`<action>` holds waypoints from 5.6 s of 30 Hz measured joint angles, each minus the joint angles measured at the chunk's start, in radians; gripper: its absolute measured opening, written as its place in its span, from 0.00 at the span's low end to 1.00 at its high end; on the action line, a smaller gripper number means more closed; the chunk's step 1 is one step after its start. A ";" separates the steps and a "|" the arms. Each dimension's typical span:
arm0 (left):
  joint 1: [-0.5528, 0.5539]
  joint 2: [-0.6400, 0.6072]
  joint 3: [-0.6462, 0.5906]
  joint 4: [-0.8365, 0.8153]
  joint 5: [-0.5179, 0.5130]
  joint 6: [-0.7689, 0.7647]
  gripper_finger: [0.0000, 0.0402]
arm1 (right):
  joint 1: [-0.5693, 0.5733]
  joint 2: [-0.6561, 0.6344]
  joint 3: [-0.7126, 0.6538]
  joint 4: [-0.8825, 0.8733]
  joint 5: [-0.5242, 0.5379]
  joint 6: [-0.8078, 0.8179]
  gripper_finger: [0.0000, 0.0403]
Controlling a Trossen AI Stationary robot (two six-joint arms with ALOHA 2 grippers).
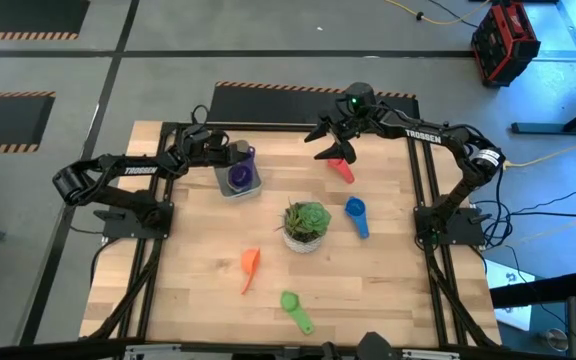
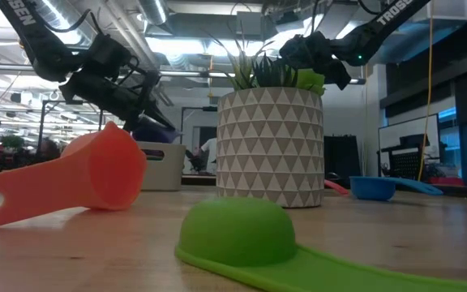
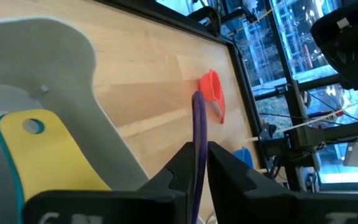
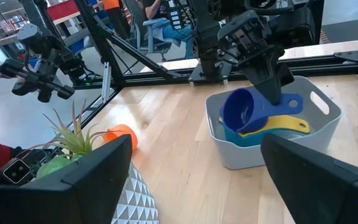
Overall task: Nest measuring cups in basket
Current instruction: Stack the violet measuring cup on top of the yellow measuring cup in the gray bin
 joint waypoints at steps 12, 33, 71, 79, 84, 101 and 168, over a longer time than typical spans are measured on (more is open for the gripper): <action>0.000 0.000 0.000 -0.003 0.000 0.003 0.23 | 0.000 0.000 0.000 0.000 0.000 0.000 0.90; -0.061 0.000 0.049 0.137 -0.047 0.239 0.26 | 0.000 0.000 0.000 0.000 0.000 0.000 0.90; -0.305 0.000 0.562 -0.593 -0.210 0.717 0.25 | 0.000 0.000 0.000 0.000 0.000 0.000 0.90; -0.387 0.000 0.562 -0.678 -0.204 0.623 0.25 | 0.000 0.000 0.000 0.000 0.000 0.000 0.90; -0.429 0.000 0.562 -0.750 -0.204 0.567 0.25 | 0.000 0.000 0.000 0.000 0.000 0.000 0.90; -0.532 0.000 0.562 -0.903 -0.206 0.437 0.25 | 0.000 0.000 0.000 0.000 0.000 0.000 0.90; -0.279 -0.245 0.432 -1.306 -0.426 0.707 0.25 | 0.157 0.193 0.140 0.156 0.550 0.218 0.90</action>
